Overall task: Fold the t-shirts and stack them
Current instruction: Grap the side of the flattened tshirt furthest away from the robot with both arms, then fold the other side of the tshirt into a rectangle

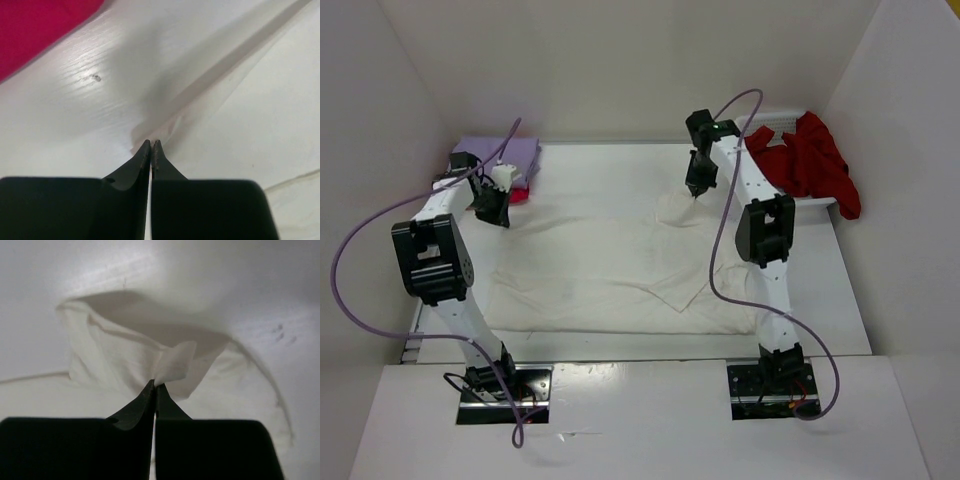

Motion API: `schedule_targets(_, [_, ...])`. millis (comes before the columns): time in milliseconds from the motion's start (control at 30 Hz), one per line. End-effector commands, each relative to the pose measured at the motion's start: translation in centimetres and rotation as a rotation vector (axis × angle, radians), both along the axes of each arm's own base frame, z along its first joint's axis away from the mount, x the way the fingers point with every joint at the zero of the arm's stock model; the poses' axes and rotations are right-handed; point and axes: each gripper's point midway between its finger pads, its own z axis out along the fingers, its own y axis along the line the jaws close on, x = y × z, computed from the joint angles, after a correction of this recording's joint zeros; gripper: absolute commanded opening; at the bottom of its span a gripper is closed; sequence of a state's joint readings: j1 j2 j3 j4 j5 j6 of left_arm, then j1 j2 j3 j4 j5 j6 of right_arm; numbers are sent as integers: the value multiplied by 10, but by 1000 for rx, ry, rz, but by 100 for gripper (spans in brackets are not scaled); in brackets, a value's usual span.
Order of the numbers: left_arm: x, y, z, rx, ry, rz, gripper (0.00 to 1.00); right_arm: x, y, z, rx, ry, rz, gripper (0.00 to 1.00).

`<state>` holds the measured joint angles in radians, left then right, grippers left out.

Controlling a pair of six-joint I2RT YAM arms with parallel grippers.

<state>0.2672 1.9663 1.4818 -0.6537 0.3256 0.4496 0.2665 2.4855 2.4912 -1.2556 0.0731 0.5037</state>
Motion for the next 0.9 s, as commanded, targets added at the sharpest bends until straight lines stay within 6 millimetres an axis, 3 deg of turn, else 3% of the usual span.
schedule_targets(0, [-15, 1, 38, 80, -79, -108, 0, -40, 11, 28, -50, -19, 43, 0])
schedule_targets(33, [-21, 2, 38, 92, -65, -114, 0, -41, 18, 62, -15, -126, 54, 0])
schedule_targets(67, [-27, 3, 36, 98, -47, -120, 0, -64, 13, 41, -13, -67, 35, 0])
schedule_targets(100, [-30, 5, 39, 117, -52, -127, 0, -74, 12, 68, 23, -131, 25, 0])
schedule_targets(133, [-32, 4, 38, 114, -43, -128, 0, -77, 13, 72, 51, -163, 19, 0])
schedule_targets(167, [-36, 6, 38, 129, -41, -133, 0, -100, 10, 51, 55, -98, 13, 0])
schedule_targets(200, [-42, 6, 38, 139, -32, -141, 0, -110, 8, 63, 76, -127, 17, 0])
schedule_targets(233, [-47, 5, 35, 133, -12, -143, 0, -118, 8, 60, 94, -125, 10, 0])
schedule_targets(267, [-49, 7, 41, 160, -31, -165, 0, -138, 3, 39, 84, -64, 12, 0])
schedule_targets(333, [-63, 12, 32, 199, 6, -178, 0, -156, 0, 39, 104, -57, -19, 0])
schedule_targets(400, [-72, 20, 32, 256, 24, -192, 0, -178, -6, 24, 102, -13, -32, 0])
schedule_targets(433, [-75, 21, 29, 264, 37, -189, 0, -182, -7, 30, 117, -39, -42, 0])
schedule_targets(533, [-78, 23, 38, 287, 15, -193, 0, -202, -14, 24, 115, -26, -53, 0])
schedule_targets(867, [-89, 21, 30, 317, 32, -219, 0, -228, -15, 17, 158, -5, -68, 0])
